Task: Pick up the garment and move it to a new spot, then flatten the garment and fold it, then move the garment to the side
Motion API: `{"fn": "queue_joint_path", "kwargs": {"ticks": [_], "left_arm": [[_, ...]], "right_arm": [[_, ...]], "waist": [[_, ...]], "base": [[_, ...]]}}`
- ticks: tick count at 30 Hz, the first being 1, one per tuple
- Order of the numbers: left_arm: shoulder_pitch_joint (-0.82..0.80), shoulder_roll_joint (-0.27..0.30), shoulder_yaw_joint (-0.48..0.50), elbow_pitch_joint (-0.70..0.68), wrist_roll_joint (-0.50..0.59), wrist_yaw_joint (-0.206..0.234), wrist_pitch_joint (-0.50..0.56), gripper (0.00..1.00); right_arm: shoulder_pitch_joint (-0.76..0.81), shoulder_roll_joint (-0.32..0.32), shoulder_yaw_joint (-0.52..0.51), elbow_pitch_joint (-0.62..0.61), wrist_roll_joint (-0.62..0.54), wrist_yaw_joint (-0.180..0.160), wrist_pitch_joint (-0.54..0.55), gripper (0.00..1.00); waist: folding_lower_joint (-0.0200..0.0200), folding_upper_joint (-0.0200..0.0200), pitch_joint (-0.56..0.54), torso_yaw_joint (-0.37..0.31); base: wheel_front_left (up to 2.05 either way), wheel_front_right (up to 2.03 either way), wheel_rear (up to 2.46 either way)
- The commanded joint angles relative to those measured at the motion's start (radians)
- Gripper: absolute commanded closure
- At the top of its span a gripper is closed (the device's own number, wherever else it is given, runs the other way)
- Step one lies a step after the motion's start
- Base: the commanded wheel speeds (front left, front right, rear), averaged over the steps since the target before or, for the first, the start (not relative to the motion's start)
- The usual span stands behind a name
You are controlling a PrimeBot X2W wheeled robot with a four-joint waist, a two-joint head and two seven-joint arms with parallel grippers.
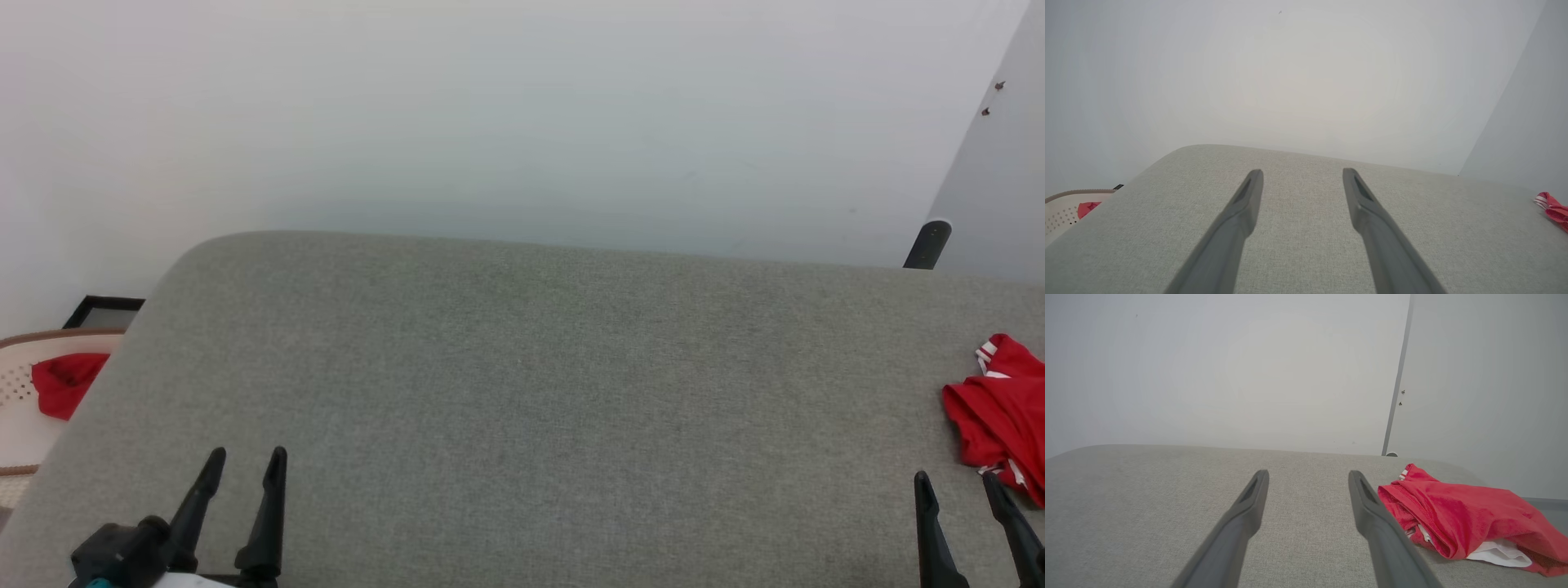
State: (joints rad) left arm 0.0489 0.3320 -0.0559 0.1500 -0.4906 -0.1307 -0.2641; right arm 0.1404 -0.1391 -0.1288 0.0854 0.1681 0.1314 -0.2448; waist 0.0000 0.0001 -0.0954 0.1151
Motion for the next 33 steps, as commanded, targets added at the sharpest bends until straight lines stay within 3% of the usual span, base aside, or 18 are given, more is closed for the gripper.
{"fn": "queue_joint_path", "kwargs": {"ticks": [1,12,13,18,33], "left_arm": [[0.011,-0.002,0.003,-0.002,0.008,0.0,0.001,0.0],[-0.003,0.014,-0.024,0.013,0.009,0.0,0.001,0.0],[0.001,0.008,-0.027,0.017,0.007,0.0,0.0,1.0],[0.029,-0.029,-0.041,0.061,0.004,0.0,0.001,1.0],[-0.01,-0.077,0.0,0.068,-0.221,0.0,0.074,1.0]], "right_arm": [[0.015,0.007,-0.006,-0.008,-0.004,-0.002,0.004,0.0],[0.031,0.035,-0.001,-0.039,-0.017,-0.002,0.018,0.0],[0.015,0.032,0.001,-0.031,-0.01,0.0,0.016,1.0],[0.018,0.047,0.004,0.02,-0.005,0.0,0.019,1.0],[-0.038,0.055,0.005,0.047,0.282,0.0,0.088,1.0]], "waist": [[0.0,-0.0001,0.001,0.002],[0.0,-0.0001,0.007,0.011],[0.0,-0.0001,0.007,0.011],[0.0,-0.0001,0.008,0.011],[0.0,-0.0001,0.018,-0.005]], "base": [[0.0,0.0,0.0],[0.0,0.0,0.0],[0.0,0.0,0.0],[0.0,0.0,0.0],[0.0,0.0,0.0]]}}
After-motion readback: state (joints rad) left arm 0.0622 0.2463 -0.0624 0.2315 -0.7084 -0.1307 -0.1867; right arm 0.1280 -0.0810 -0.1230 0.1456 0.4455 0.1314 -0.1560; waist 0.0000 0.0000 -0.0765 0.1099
